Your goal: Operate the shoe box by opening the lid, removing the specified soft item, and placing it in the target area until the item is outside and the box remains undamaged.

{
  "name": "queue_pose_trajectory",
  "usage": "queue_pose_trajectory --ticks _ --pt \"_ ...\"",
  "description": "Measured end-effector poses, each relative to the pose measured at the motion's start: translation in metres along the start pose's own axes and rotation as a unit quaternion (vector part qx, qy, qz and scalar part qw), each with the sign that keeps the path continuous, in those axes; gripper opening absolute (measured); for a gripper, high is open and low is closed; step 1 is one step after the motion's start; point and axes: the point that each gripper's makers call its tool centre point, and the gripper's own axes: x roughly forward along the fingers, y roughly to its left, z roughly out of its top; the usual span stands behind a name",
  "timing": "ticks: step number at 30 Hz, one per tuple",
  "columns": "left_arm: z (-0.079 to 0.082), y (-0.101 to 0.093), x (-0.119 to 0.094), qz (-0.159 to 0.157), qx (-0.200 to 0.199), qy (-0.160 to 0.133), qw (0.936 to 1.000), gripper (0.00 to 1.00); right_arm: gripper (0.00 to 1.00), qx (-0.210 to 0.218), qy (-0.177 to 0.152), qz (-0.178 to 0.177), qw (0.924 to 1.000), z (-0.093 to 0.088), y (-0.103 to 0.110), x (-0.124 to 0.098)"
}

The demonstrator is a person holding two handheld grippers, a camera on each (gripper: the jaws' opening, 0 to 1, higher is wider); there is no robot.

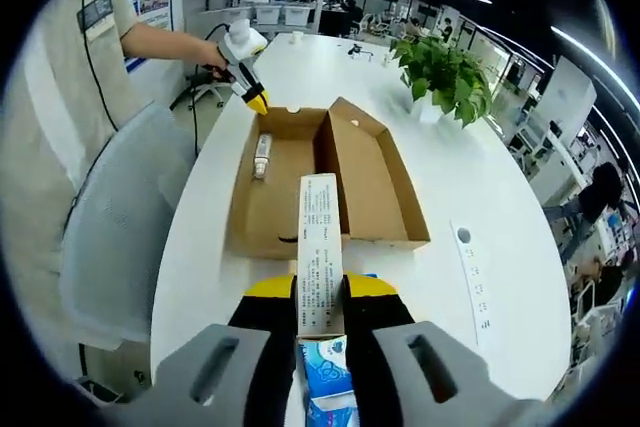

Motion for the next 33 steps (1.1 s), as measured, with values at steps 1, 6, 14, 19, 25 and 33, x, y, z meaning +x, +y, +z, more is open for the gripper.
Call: queue_pose_trajectory --ticks 1,6,14,19,25,33 --pt "0.0 0.0 0.0 0.0 0.0 0.001 1.0 0.03 0.14 -0.002 0.003 0.0 1.0 -0.004 -0.003 -0.001" --pt "0.0 0.0 0.001 -0.001 0.001 0.004 1.0 0.03 0.14 0.002 0.008 -0.003 1.0 -0.014 -0.01 -0.005" --pt "0.0 0.0 0.002 -0.001 -0.002 0.007 1.0 0.03 0.14 0.003 0.025 -0.007 0.9997 -0.037 -0.025 -0.012" --pt "0.001 0.0 0.002 0.0 -0.004 0.01 0.9999 0.03 0.14 0.008 0.032 -0.014 0.9993 -0.051 -0.035 -0.014" --pt "0.001 -0.001 0.002 0.002 -0.007 0.013 0.9999 0.03 0.14 0.013 0.043 -0.017 0.9988 -0.069 -0.047 -0.016" --pt "0.001 0.0 0.003 0.003 -0.009 0.016 0.9998 0.03 0.14 0.021 0.054 -0.022 0.9981 -0.093 -0.061 -0.02"
